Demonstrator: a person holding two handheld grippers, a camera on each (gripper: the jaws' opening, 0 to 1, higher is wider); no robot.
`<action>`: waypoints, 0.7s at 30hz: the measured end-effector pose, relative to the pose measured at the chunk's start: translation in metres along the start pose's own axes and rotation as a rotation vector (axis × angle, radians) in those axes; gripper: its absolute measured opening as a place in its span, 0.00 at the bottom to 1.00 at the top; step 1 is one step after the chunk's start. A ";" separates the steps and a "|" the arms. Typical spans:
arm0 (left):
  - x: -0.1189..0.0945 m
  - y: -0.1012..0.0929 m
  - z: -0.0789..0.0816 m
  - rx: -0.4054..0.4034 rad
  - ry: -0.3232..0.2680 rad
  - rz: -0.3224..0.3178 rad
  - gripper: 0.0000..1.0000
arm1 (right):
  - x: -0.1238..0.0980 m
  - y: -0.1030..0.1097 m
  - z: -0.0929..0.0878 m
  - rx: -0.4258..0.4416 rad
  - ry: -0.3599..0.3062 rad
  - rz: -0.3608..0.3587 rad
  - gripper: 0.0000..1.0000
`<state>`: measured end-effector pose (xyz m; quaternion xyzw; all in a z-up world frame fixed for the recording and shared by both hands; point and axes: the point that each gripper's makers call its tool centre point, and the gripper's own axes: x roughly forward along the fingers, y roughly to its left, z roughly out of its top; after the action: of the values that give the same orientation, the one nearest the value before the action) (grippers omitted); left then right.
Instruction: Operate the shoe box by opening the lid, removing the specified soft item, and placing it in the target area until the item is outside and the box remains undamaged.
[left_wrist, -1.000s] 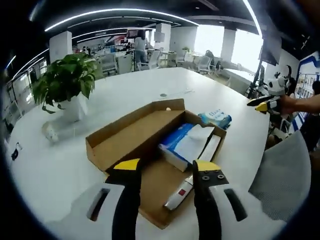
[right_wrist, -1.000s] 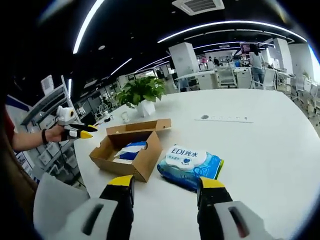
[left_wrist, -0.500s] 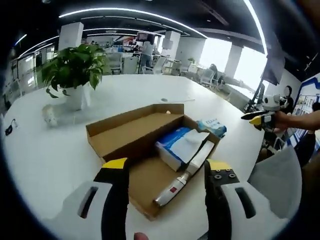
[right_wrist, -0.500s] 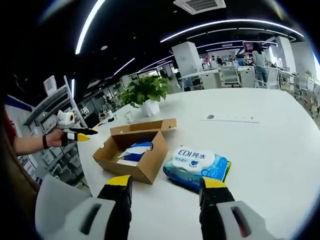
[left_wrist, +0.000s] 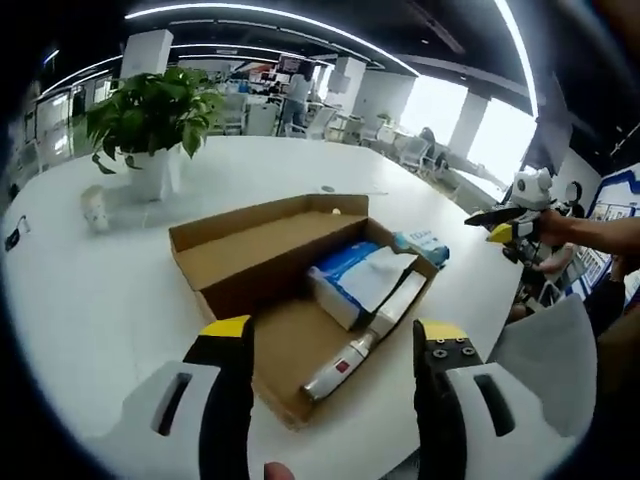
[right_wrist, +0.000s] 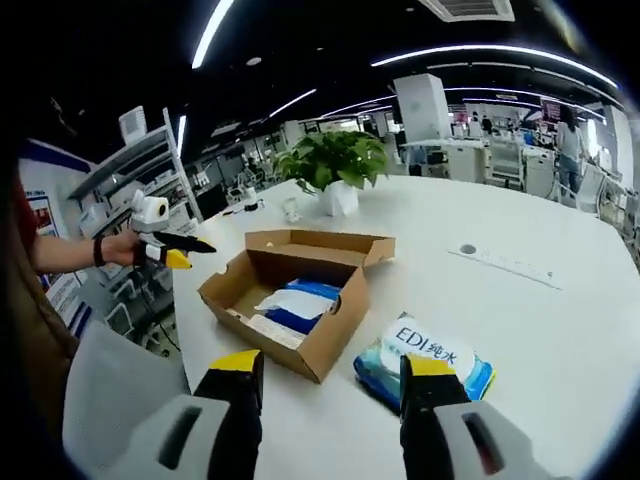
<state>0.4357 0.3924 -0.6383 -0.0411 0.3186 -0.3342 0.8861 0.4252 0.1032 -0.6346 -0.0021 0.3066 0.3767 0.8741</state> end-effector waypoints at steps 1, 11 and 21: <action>0.002 -0.001 0.001 0.004 0.003 -0.002 0.65 | 0.004 0.002 0.002 -0.016 0.011 0.007 0.53; 0.022 -0.009 0.013 0.042 0.019 -0.048 0.66 | 0.058 0.019 0.027 -0.230 0.144 0.086 0.53; 0.021 -0.008 0.007 0.017 0.018 -0.074 0.69 | 0.122 0.030 0.029 -0.468 0.315 0.180 0.53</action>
<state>0.4473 0.3721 -0.6414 -0.0423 0.3217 -0.3697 0.8706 0.4852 0.2113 -0.6697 -0.2350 0.3424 0.5080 0.7546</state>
